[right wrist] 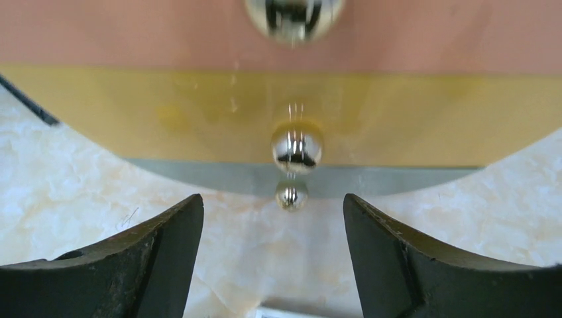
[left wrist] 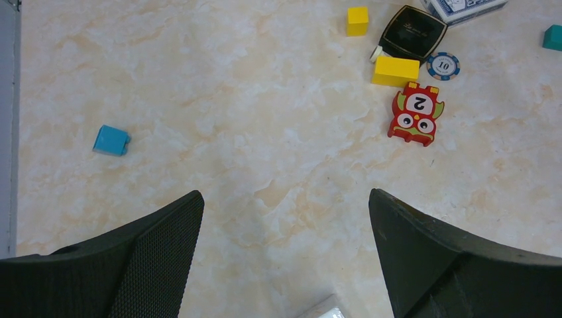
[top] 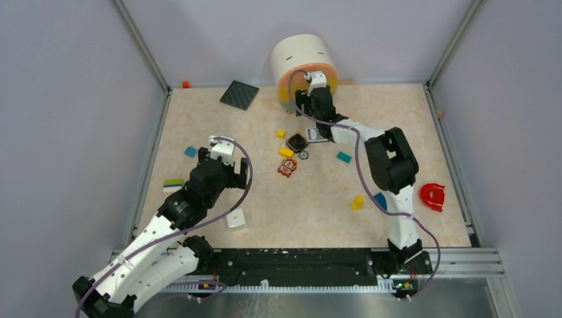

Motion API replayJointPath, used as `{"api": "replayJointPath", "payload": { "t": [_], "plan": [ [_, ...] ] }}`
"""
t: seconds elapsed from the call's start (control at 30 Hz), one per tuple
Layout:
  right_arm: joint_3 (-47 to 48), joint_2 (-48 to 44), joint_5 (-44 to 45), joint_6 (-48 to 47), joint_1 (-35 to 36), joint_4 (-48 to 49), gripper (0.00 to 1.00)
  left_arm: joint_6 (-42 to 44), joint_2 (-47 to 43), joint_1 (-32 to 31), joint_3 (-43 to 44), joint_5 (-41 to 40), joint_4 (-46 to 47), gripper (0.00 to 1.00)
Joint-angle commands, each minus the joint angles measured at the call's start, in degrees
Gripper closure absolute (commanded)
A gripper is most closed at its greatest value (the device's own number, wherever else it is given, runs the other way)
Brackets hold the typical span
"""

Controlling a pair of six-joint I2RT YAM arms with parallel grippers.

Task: Organize the makeup
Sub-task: Close the drawer in the storage box, then open the drawer in the storage box.

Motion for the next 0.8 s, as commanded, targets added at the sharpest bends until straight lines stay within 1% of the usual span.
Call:
{"api": "replayJointPath", "payload": {
  "t": [0.0,0.17,0.5,0.7,0.77],
  "plan": [
    [8.2,4.2,2.7,1.3,-0.7,-1.4,0.25,0.6,-0.6,0.4,-0.3,0.8,3.0,0.01],
    [13.2,8.5,2.0,2.9,-1.6,-4.0,0.31,0.7,-0.4,0.6,-0.4,1.2,3.2,0.01],
    [16.0,12.7,-0.9,5.0,-3.4,-4.3,0.34,0.9,-0.4,1.5,-0.6,2.0,3.4,0.01],
    [14.6,12.7,-1.5,5.0,-3.6,-1.6,0.44,1.0,-0.4,2.1,-0.7,2.9,3.7,0.01],
    [14.3,12.7,-1.5,5.0,-3.6,-1.1,0.48,1.0,-0.4,2.5,-0.6,3.3,3.8,0.01]
  ]
}}
